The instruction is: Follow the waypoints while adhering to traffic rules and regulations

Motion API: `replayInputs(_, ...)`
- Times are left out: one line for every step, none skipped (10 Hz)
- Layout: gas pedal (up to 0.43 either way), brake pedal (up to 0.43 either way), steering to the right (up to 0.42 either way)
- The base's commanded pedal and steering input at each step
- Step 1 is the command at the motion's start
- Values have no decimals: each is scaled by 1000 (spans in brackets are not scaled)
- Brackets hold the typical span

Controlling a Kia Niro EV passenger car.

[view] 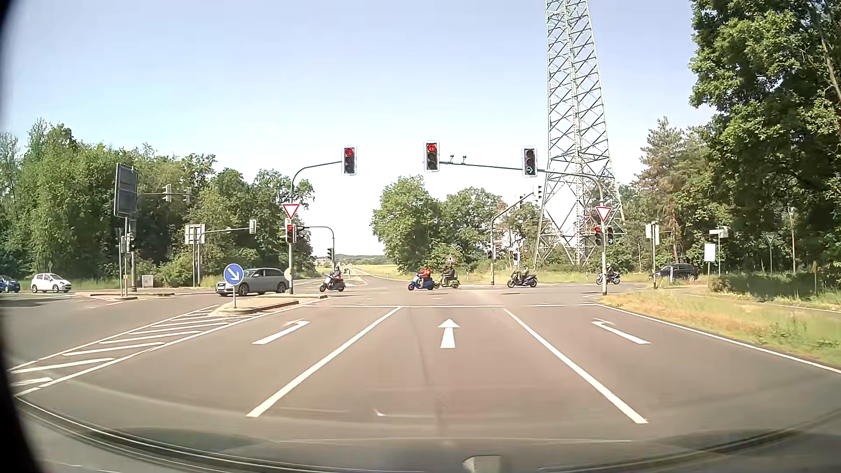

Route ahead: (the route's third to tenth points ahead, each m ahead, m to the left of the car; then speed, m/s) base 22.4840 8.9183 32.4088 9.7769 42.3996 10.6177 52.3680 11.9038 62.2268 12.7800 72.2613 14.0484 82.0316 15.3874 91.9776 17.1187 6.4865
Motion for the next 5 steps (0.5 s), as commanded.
replayInputs(0,274,8)
replayInputs(0,274,8)
replayInputs(0,274,8)
replayInputs(0,274,8)
replayInputs(0,274,8)
